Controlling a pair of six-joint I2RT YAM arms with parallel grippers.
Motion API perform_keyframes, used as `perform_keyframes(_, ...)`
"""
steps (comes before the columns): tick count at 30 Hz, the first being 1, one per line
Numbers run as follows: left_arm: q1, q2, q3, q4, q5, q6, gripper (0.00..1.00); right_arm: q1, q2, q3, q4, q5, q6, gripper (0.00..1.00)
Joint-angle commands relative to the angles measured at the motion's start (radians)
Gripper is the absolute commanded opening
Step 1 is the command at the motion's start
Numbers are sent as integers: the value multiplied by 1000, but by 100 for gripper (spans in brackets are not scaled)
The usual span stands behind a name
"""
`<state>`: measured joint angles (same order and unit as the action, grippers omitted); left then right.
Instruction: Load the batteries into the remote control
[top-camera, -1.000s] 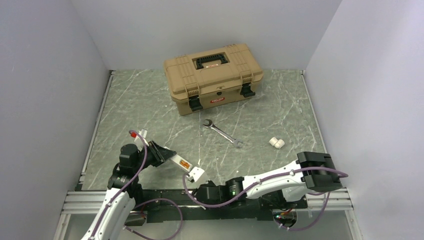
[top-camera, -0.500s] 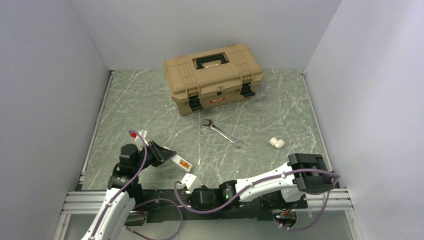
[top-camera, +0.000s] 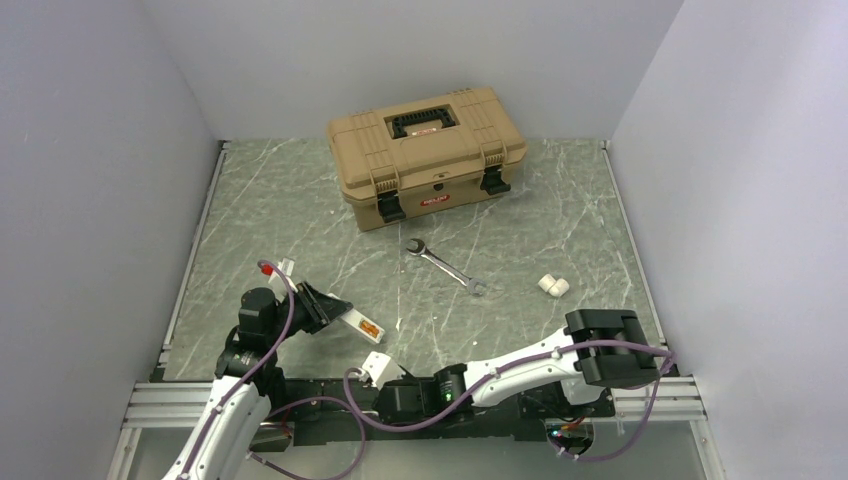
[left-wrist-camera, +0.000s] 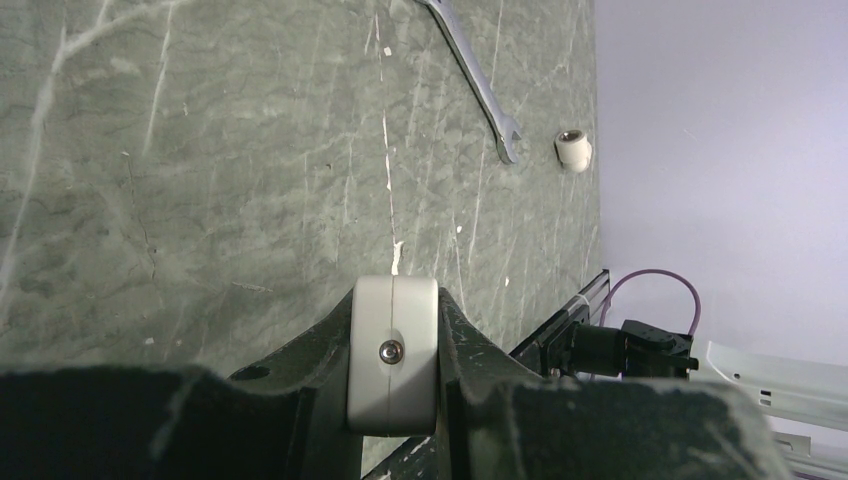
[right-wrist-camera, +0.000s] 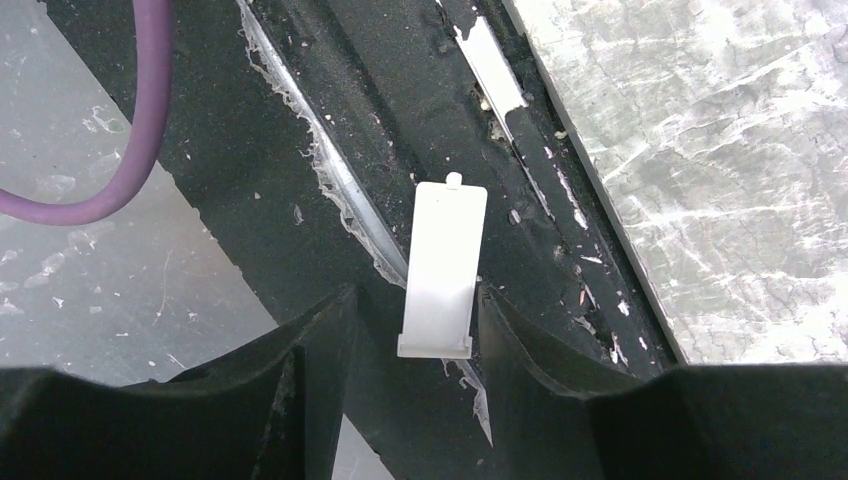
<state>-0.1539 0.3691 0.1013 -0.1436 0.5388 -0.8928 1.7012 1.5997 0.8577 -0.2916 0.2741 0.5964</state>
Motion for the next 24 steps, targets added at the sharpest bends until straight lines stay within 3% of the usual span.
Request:
perform_keyframes(1,5,-6,11,34,27,11,0,11,6,37,-4,-6,-6,50)
perform_keyframes(24,6,-9,5,43,33,3,0,23,37,26,-15,-14,19,34)
